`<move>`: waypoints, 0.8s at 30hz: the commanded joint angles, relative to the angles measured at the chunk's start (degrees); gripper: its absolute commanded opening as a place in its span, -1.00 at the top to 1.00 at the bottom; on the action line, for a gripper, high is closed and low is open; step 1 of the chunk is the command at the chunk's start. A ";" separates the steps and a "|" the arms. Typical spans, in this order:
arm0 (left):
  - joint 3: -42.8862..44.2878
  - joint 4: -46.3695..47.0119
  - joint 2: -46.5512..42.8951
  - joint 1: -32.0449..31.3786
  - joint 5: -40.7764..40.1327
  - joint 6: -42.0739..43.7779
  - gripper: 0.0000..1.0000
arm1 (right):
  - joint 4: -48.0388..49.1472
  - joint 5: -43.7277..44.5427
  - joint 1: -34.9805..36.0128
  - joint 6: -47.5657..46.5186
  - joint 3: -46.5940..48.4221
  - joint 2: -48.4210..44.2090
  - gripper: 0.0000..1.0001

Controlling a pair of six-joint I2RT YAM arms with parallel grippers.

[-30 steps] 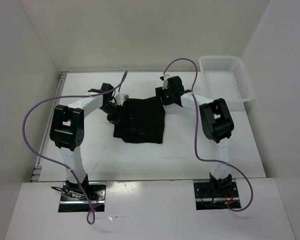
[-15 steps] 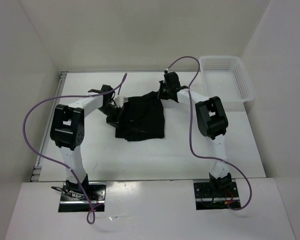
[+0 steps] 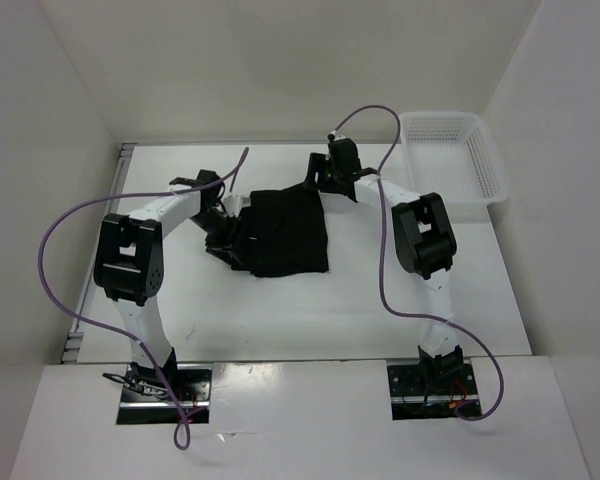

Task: Fold and stack the shorts
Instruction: Fold the shorts

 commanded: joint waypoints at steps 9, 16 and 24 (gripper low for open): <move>16.30 10.39 -0.99 2.35 -3.01 0.25 -0.53 | -7.28 -12.55 -0.69 -22.95 -17.62 -20.81 -0.52; 26.85 12.80 12.64 2.35 -7.76 0.25 -0.56 | -11.59 -17.66 1.33 -27.90 -34.07 -29.08 -0.52; 26.25 15.17 15.29 1.83 -8.64 0.25 0.06 | -7.92 -19.08 4.32 -24.83 -37.07 -28.29 -0.47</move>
